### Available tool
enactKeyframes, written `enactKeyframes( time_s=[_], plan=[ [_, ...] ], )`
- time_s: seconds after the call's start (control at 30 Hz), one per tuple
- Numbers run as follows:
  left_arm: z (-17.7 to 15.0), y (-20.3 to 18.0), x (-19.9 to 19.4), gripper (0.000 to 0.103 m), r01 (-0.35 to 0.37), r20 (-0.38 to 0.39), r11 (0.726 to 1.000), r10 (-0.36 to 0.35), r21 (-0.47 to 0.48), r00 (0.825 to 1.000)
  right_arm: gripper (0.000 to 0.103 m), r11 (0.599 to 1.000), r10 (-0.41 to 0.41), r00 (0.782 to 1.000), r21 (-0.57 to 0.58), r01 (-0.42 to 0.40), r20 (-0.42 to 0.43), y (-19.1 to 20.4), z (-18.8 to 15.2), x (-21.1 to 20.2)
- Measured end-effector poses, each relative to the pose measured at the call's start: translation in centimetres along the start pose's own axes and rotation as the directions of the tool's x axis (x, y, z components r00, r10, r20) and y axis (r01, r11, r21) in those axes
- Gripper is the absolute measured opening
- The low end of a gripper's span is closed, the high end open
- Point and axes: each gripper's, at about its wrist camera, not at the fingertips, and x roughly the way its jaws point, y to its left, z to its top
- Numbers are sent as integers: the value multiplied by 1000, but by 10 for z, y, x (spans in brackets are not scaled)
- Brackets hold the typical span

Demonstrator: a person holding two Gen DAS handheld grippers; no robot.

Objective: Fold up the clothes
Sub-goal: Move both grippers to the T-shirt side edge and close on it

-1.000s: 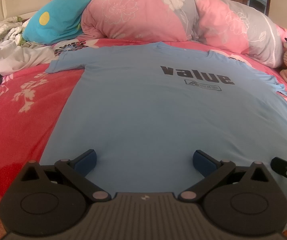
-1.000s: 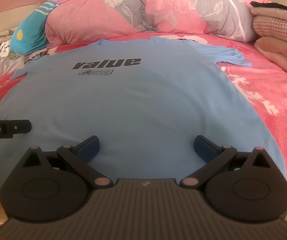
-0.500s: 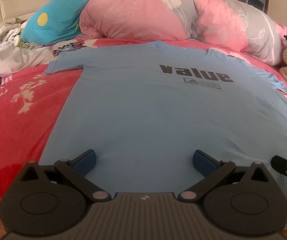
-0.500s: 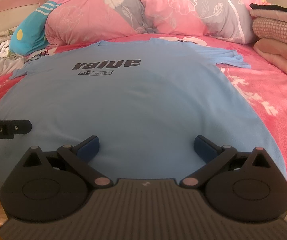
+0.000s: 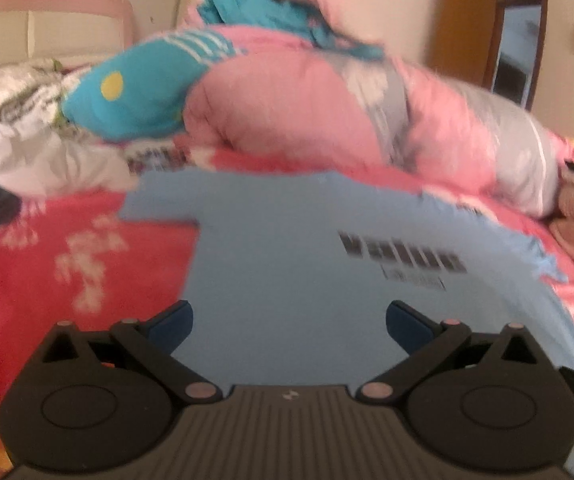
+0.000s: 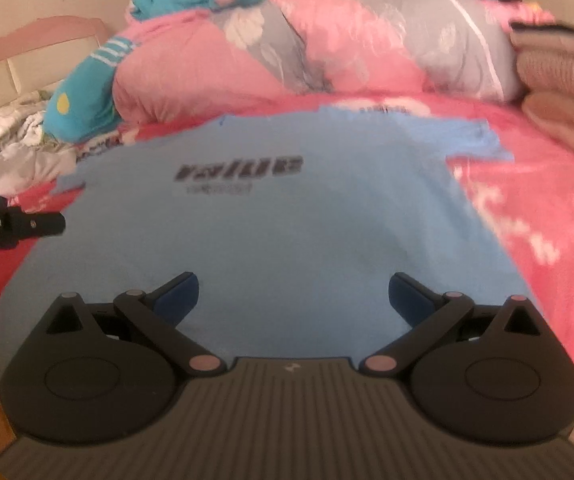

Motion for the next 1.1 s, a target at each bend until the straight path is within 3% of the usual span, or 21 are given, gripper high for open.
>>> enactKeyframes(
  time_s=[0.23,0.3,0.47,0.6,0.77,0.8,0.93,1.07,1.1],
  plan=[
    [49,49,24,103,9,73,995,-2,-96,997,102,986,43,998,-164,-35,51,43,53,13],
    [59,62,34,103,-15,94,992,28,-127,995,102,975,72,996,-215,-57,61,60,74,22],
    [78,87,75,103,-182,81,970,197,-163,977,102,944,214,975,-271,-191,60,113,142,58],
    [82,108,108,100,-213,39,957,225,-197,974,102,888,358,934,-308,-342,-4,169,196,102],
    [72,124,135,75,-176,-16,954,178,-242,984,101,787,468,870,-375,-490,-156,255,234,172],
    [70,126,140,74,-169,-33,954,166,-248,986,101,765,482,855,-385,-517,-190,272,239,187],
    [69,136,151,64,-147,-58,948,136,-281,989,94,697,487,809,-412,-587,-328,328,240,241],
    [72,140,155,58,-142,-46,943,134,-300,990,83,666,472,770,-399,-630,-429,367,233,290],
    [72,140,157,56,-145,-49,942,137,-301,989,82,669,452,770,-400,-626,-450,374,229,300]
  ],
)
